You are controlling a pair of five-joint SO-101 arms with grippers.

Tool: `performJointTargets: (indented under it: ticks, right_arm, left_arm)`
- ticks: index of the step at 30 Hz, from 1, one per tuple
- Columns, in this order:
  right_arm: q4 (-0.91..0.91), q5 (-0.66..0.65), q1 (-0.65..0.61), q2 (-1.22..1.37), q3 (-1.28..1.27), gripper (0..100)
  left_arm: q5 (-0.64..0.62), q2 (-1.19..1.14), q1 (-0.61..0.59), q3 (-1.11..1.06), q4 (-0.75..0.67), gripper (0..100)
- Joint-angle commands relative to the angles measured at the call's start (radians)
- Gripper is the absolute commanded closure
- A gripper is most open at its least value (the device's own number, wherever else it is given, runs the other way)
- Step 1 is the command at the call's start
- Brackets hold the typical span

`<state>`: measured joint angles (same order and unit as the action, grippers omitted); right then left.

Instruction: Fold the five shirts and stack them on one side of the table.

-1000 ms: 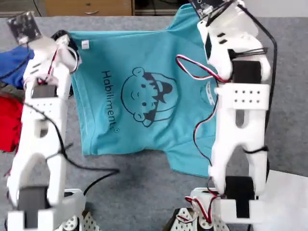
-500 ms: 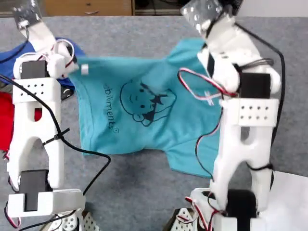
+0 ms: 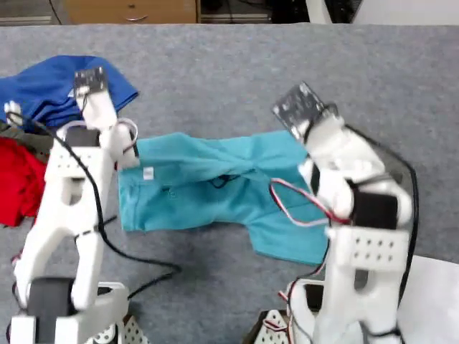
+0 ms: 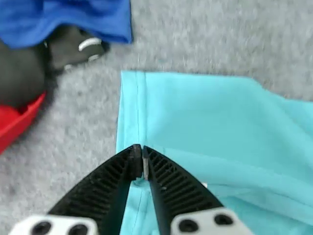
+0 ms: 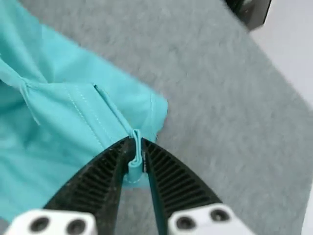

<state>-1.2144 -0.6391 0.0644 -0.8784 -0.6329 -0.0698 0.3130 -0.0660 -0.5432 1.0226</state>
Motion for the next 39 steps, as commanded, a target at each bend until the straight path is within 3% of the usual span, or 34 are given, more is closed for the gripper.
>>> performJointTargets:
  ticks: [1,12,15,19,25,34,36,39]
  right_arm:
    - [0.021,-0.057,0.061,-0.151,-0.153,99.5]
    - [-0.141,-0.133,0.067,-0.568,-0.499,99.5]
    - [-0.166,-0.138,0.067,-0.636,-0.547,99.5]
    - [-0.170,-0.150,0.093,-0.673,-0.568,99.5]
    - [-0.172,-0.269,0.179,-0.673,-0.575,99.5]
    - [-0.230,-0.387,0.177,-0.674,-0.587,99.0]
    - [-0.245,-0.410,0.177,-0.679,-0.587,95.6]
    - [-0.245,-0.413,0.177,-0.680,-0.579,87.1]
  left_arm:
    - [0.011,0.130,-0.003,-0.152,-0.086,98]
    - [0.011,0.360,-0.015,-0.400,-0.086,98]
    - [0.012,0.423,-0.014,-0.440,-0.031,98]
    - [0.012,0.495,-0.015,-0.488,0.002,98]
    - [0.012,0.526,-0.015,-0.512,0.000,98]
    - [0.012,0.533,-0.015,-0.509,0.006,98]
    - [0.043,0.533,-0.014,-0.497,0.041,95]
    - [0.100,0.535,0.000,-0.485,0.097,84]
